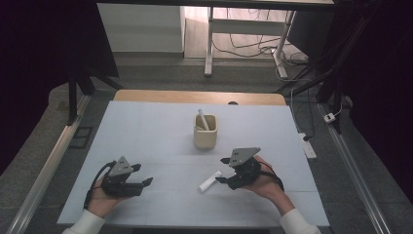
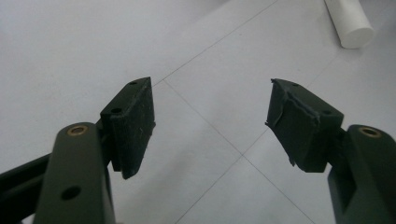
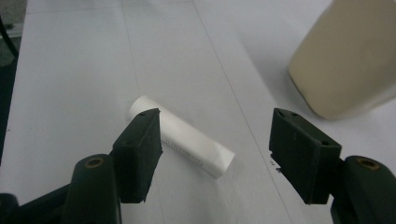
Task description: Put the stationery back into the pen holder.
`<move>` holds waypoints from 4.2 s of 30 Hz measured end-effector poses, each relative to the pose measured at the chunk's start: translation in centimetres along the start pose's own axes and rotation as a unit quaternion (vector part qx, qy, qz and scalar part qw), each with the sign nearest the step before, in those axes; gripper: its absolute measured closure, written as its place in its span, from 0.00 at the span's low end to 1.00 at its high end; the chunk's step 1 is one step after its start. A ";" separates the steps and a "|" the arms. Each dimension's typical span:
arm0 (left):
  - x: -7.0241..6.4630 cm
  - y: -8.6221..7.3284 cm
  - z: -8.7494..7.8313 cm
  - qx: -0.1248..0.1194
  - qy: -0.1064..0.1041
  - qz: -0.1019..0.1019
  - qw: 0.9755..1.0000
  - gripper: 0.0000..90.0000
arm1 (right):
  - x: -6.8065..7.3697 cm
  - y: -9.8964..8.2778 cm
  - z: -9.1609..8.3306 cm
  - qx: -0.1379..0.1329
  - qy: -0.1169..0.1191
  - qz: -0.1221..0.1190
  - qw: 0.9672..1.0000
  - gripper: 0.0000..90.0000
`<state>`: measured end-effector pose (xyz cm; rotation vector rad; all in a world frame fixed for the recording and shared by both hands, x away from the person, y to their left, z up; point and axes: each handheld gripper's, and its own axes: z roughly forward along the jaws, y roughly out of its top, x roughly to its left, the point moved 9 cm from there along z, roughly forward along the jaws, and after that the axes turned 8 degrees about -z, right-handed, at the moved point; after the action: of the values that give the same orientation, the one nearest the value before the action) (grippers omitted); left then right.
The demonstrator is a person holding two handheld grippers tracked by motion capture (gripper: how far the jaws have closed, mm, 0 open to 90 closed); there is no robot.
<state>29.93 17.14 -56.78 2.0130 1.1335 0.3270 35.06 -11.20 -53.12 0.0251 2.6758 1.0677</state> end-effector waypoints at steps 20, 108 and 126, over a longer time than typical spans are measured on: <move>0.1 -0.3 0.2 0.006 -0.001 -0.002 1.000 0.35 | 1.1 1.7 2.8 0.052 0.074 -0.072 0.993 0.35; 0.0 -0.5 0.3 0.011 -0.005 0.001 1.000 0.34 | -2.7 4.2 0.8 -0.036 0.007 -0.035 0.999 0.74; 0.0 -0.5 0.4 0.012 -0.005 0.003 1.000 0.34 | -5.6 4.7 -1.4 -0.094 -0.081 0.035 0.992 0.74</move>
<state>29.83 17.04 -57.41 2.0372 1.1304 0.3079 39.76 -9.31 -47.69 0.1646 2.4367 1.2786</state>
